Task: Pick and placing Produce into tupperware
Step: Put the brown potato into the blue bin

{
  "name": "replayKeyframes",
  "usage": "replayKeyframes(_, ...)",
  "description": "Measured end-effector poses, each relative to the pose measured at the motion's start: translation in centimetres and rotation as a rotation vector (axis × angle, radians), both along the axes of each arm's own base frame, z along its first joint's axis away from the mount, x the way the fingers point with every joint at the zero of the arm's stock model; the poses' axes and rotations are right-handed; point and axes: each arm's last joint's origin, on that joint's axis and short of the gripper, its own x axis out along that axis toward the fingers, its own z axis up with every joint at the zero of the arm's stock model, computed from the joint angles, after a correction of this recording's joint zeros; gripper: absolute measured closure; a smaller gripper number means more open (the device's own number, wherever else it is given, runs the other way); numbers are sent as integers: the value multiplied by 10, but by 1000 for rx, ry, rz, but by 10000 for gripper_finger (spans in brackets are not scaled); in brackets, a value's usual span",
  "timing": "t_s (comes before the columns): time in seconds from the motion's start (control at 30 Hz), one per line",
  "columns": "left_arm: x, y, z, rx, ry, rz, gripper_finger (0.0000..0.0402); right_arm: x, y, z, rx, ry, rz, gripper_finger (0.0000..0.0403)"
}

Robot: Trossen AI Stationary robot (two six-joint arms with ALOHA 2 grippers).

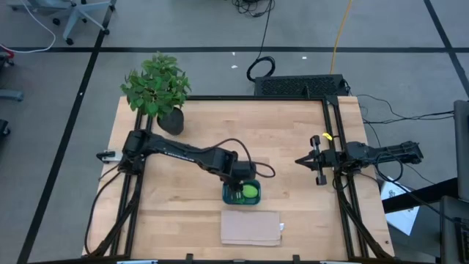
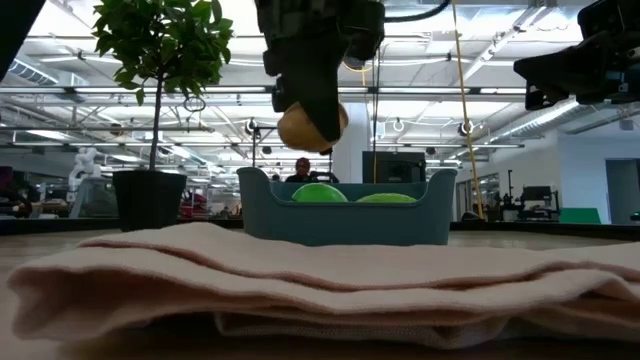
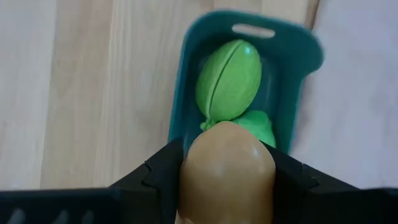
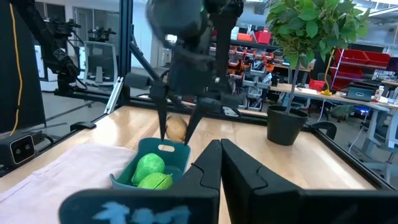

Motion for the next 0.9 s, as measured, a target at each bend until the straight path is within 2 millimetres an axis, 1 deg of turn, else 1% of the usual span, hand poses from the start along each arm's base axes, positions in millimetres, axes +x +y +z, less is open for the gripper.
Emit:
replayKeyframes(0.17, 3, -8, -14, 14, 32, -20, 229, 0, 0, 0, 0, -1, 0, 403)
replayKeyframes(0.4, 4, -10, -23, 14, 38, 0, 229, 0, 0, 0, 0, -3, 1, 403)
replayKeyframes(0.63, 4, -14, -23, 8, 26, 2, 229, 0, 0, 0, 0, -2, 0, 403)
replayKeyframes(0.9, 1, -27, -23, 61, 16, 3, 229, 0, 0, 0, 0, -2, 0, 403)
